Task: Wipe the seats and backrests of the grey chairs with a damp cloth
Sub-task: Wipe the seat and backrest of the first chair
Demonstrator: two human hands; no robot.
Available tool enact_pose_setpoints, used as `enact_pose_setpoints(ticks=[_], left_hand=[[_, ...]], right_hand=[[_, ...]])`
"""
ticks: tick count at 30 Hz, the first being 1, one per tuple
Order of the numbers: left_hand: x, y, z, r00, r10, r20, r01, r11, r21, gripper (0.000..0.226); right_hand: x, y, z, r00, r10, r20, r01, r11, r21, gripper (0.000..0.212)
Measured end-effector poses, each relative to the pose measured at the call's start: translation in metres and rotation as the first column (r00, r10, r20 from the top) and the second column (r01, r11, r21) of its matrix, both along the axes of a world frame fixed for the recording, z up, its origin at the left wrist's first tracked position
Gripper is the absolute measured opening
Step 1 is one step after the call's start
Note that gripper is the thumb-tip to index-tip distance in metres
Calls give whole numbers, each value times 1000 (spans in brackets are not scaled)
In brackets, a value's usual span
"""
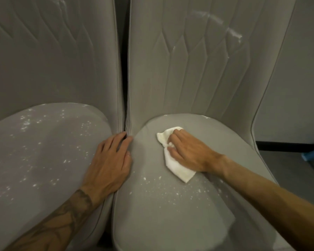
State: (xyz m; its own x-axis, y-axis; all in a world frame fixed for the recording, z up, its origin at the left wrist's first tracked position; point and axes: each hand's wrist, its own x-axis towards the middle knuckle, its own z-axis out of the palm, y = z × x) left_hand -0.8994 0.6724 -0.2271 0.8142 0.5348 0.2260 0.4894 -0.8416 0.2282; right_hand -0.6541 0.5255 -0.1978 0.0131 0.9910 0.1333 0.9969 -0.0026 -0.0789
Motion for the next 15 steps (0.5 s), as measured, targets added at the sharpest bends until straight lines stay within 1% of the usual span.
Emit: enact_pose_setpoints(ticks=[3,6,9,11,13,15], left_hand=[[-1,1,-2,1000,2,10,-2,1000,2,54],[-1,1,-3,1000,1,22,-1,1000,0,54],[0,1,-3,1000,-3,27,3,1000,0,54],[1,0,-2,1000,-2,28,2,1000,-2,54],[0,0,-2,1000,1,23,-1,1000,-4,55],[0,-1,-1,1000,3,21,-3,1000,-10,56]], right_hand=[[44,-19,4,992,-122,15,122,993,-6,20],[54,-29,0,970,-242,2,242,970,-24,17],[43,-21,0,947,-315,62,317,948,-32,30],[41,-23,-2,940,-336,64,336,942,1,37],[44,-32,-2,946,-321,48,320,947,39,32],[57,-42,0,945,-317,73,314,948,56,24]])
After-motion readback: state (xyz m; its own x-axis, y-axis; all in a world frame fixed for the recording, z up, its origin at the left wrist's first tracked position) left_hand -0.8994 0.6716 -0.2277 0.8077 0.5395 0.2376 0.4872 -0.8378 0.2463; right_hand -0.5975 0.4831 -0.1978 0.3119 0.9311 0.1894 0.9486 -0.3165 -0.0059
